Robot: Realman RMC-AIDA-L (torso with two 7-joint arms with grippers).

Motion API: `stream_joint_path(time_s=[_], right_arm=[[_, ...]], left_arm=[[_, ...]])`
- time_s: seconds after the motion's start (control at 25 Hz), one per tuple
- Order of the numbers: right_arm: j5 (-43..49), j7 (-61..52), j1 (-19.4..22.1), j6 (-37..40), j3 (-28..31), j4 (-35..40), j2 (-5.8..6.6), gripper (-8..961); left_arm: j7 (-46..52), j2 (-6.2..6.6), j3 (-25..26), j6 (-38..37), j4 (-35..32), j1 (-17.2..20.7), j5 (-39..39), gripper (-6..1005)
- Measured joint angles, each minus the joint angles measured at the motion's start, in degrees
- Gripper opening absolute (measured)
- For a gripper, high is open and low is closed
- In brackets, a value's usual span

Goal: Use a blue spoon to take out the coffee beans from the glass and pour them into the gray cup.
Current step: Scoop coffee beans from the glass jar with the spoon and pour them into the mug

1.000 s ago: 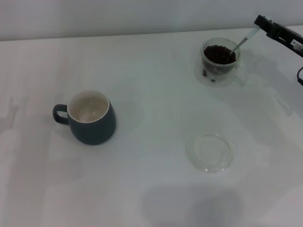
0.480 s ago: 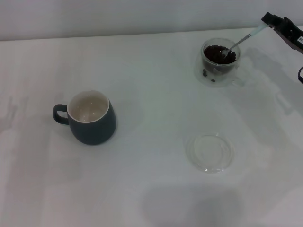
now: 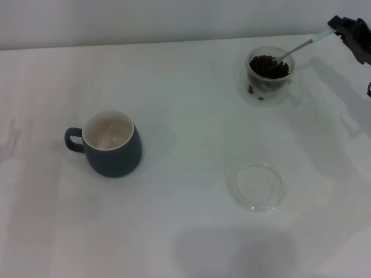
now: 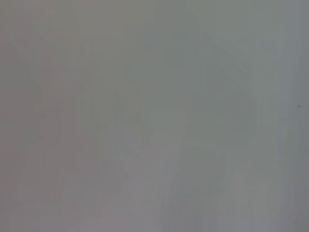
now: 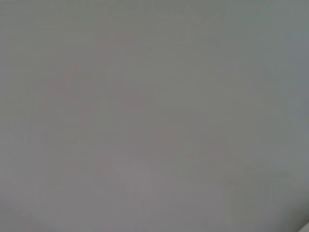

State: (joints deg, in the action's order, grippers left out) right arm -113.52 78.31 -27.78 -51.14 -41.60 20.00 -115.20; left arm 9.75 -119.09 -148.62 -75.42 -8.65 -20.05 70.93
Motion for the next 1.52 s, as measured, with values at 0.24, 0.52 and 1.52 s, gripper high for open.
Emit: stream_joint_path(time_s=[0.24, 0.52, 1.52], right_arm=[[-1.13, -2.26, 0.0, 0.16, 0.03, 0.24, 0.26, 146], [-1.29, -5.74, -0.38, -0.72, -0.07, 0.61, 1.02, 146], [-0.72, -15.42, -8.42, -12.12, -21.15, 0.54, -0.61, 147]], left_arm=[[-0.01, 0.0, 0.0, 0.0, 0.04, 0.2, 0.24, 895], [-0.09, 0.0, 0.0, 0.0, 0.04, 0.3, 1.21, 893], [-0.43, 0.09, 0.0, 0.29, 0.11, -0.21, 1.31, 892]])
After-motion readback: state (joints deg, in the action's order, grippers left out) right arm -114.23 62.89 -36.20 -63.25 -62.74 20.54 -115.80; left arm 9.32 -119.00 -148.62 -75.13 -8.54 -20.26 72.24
